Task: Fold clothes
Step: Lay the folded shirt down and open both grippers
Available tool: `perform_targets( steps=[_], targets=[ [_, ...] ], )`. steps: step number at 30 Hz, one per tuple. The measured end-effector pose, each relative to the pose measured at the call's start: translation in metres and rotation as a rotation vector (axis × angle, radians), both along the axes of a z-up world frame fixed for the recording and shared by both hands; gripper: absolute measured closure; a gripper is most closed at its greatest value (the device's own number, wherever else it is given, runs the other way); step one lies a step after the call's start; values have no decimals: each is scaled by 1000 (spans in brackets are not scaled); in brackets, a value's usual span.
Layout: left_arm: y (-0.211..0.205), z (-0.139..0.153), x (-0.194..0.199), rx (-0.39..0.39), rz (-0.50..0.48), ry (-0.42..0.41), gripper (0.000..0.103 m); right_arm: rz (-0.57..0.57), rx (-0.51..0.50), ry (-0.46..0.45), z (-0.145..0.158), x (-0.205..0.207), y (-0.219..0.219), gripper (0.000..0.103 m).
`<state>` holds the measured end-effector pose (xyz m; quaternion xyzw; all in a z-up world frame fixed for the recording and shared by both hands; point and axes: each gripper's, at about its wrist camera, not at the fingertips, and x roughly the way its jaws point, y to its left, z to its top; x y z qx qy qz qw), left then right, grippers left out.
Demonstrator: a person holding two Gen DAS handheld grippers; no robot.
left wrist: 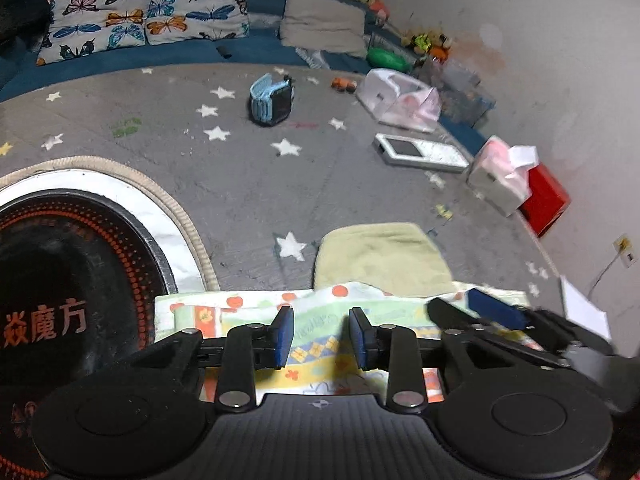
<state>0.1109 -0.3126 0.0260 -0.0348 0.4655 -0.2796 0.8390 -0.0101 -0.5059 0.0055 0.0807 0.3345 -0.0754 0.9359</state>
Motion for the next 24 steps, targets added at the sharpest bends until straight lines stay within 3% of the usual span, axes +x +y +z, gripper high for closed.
perform_targets(
  steps=[5,12,24],
  targets=[
    [-1,2,-7,19,-14,-24,69,11,14,-14,9,-13,3,51],
    [8,15,-34,53,-34,-93,60,57,24,-20,16,-49,23,45],
    [40,19,-93,138,-74,-176,49,91,-79,-12,10,-97,63,31]
  ],
)
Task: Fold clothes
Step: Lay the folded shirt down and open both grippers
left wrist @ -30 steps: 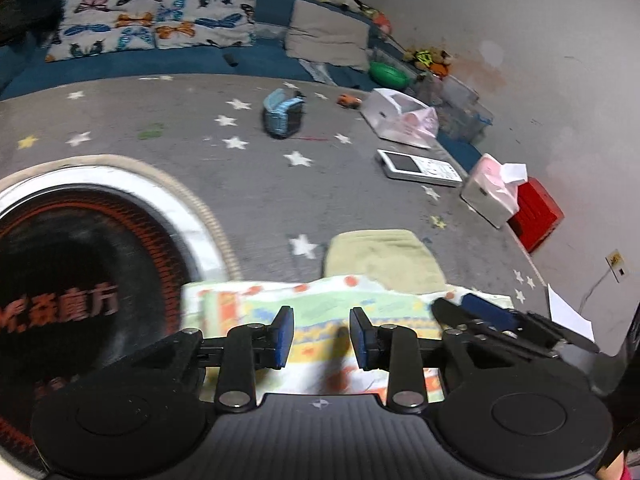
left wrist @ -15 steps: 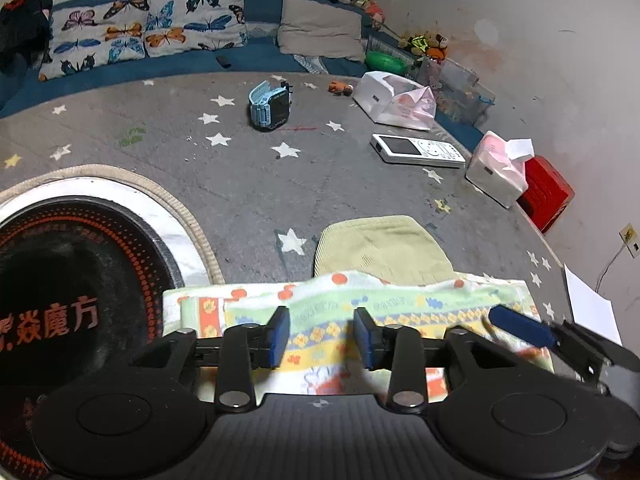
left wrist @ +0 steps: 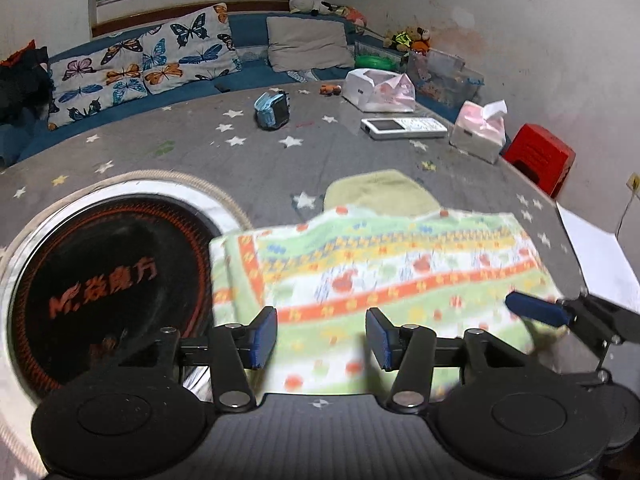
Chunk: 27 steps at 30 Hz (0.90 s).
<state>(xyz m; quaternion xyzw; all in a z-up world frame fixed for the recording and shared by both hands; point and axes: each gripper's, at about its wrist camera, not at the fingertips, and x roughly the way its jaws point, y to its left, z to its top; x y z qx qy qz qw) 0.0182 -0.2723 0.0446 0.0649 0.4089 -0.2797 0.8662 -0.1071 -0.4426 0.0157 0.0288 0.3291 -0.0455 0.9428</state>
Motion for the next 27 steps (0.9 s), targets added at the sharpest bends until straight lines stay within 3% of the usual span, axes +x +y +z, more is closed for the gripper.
perform_targets(
  steps=[6,10,12,18,27],
  targets=[
    [16,-11,-16,34,12,10,45,-6,-40,4,-2,-8,14,30],
    [26,-12,-23,11,24,20,42,-32,-29,7,-1,-12,18,29],
    [32,-12,-28,10,34,20,35,-42,-20,6,1,-16,20,27],
    [51,-12,-42,-25,61,45,27,-74,9,23,4,-28,24,19],
    [67,-6,-67,-14,58,-21,8,-129,33,29,3,-40,32,12]
  ],
)
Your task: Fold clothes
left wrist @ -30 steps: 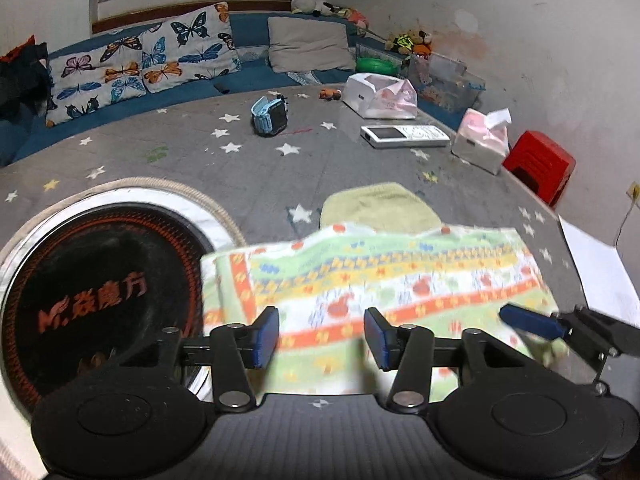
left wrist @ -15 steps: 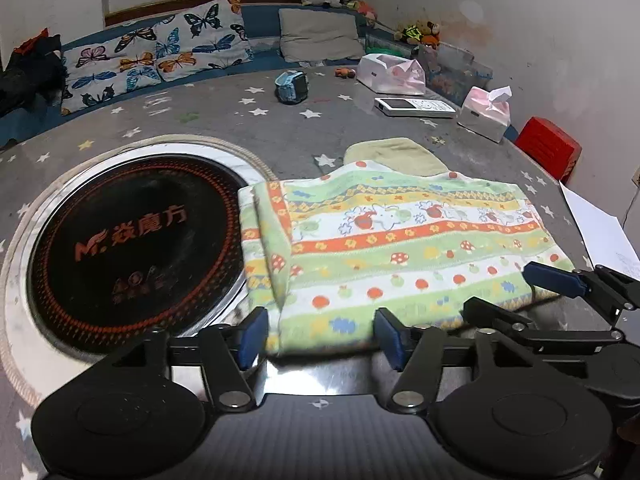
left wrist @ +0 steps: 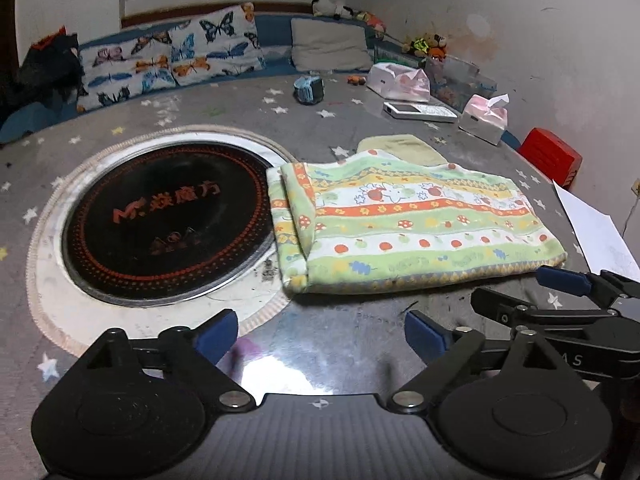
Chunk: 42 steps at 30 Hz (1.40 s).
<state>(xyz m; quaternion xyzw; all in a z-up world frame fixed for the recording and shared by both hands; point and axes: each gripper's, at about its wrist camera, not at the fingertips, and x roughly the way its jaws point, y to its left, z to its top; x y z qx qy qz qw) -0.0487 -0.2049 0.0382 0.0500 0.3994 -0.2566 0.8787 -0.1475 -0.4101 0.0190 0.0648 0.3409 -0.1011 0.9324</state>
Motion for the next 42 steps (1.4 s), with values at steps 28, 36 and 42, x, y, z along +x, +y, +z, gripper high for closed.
perform_targets(
  steps=[28,36,42],
  targets=[
    [13,-5,-31,6,-19,-47,0,-112,-2,16,-3,-26,19,3],
    [14,-4,-35,10,-24,-57,0,-117,1,12,-3,-30,22,3],
    [14,-2,-39,10,-30,-70,0,-117,-3,4,-2,-33,24,0]
  ],
)
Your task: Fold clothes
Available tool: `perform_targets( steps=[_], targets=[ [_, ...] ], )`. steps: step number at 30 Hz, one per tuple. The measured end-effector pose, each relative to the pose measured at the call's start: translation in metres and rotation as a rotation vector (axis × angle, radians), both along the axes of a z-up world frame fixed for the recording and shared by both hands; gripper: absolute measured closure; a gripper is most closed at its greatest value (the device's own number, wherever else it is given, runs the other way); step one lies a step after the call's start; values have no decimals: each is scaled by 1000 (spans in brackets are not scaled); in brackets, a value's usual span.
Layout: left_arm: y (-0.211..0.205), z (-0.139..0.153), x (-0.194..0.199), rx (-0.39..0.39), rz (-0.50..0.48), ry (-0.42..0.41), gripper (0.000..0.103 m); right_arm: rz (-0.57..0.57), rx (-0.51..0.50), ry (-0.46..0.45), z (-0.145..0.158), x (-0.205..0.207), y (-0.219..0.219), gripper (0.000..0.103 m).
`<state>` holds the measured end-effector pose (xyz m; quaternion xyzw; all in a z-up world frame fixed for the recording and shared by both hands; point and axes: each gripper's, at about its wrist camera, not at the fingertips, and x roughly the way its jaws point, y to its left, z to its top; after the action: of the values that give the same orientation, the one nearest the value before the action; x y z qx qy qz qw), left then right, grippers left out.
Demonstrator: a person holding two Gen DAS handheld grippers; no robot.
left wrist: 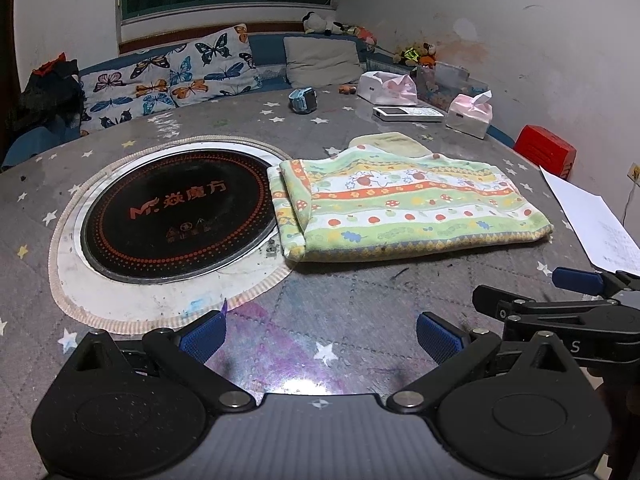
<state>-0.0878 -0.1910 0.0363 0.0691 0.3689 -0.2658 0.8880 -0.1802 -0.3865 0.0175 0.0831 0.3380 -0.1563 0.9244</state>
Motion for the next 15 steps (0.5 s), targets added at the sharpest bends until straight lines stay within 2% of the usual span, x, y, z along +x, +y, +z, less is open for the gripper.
perform_targets(
  steps=[15],
  targets=[
    [-2,2,2,15,5,-11,0,-4,11,-10,2,-1,-1,0]
  ],
)
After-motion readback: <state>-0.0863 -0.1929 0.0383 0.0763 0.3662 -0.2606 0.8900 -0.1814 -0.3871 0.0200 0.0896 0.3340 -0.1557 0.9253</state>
